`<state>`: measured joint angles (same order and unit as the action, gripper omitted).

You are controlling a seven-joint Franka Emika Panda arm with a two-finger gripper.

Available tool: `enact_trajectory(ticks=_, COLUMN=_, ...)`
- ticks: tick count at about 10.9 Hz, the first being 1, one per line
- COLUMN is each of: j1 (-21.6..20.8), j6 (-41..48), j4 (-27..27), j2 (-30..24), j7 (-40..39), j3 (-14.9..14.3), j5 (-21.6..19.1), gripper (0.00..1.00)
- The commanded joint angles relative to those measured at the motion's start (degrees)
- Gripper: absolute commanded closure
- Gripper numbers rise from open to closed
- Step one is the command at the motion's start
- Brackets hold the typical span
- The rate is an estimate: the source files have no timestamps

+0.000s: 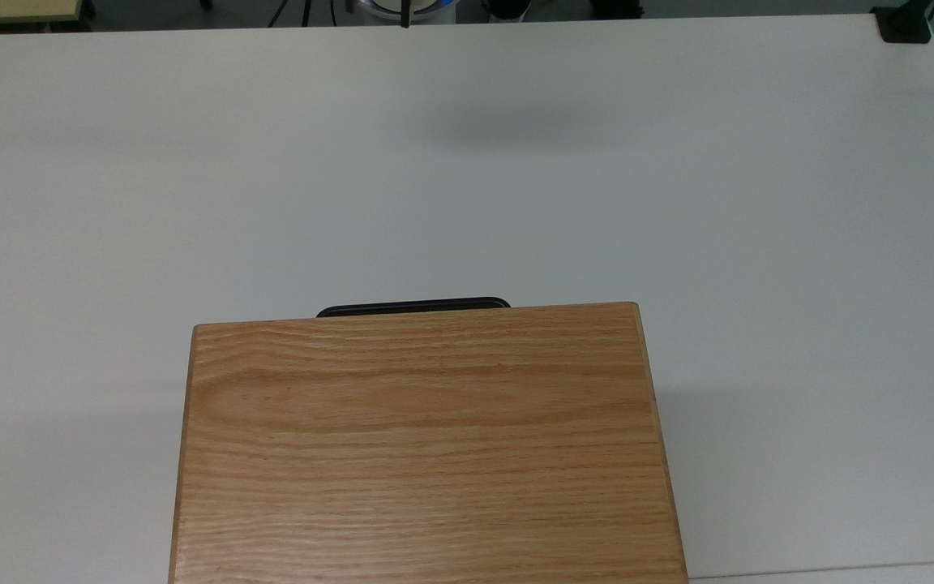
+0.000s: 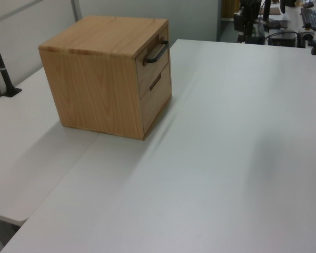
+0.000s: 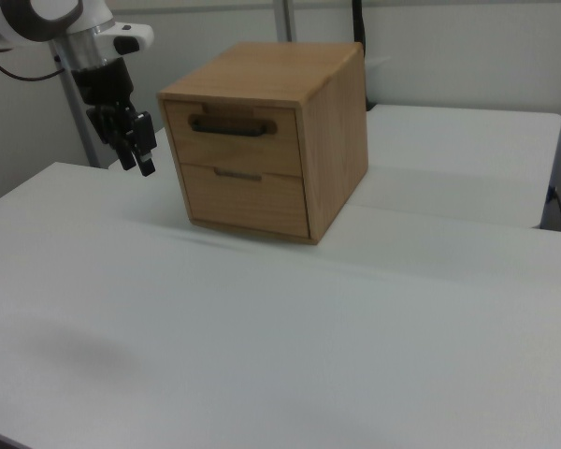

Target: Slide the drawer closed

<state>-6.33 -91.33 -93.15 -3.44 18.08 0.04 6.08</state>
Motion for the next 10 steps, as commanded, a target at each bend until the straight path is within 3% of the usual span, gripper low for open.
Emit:
enact_trajectory(ticks=1, j1=0.09, j6=-6.57, j4=-2.65, j2=-0.95, j7=-6.44, j3=-1.97, j5=-0.9, gripper=0.0)
enact_trajectory(ticks=4, j1=2.54, j6=-6.23, j4=-1.96, j2=0.18, j7=-17.36, j3=-2.06, j5=-3.43, gripper=0.0)
enact_trajectory(ticks=6, j1=5.0, j6=-6.23, j4=-0.55, j2=1.5, j7=-17.47, j3=-1.71, j5=-6.78, gripper=0.0)
enact_trajectory(ticks=10, j1=4.75, j6=-6.32, j4=-0.11, j2=1.69, j7=-16.85, j3=-1.79, j5=-6.7, gripper=0.0)
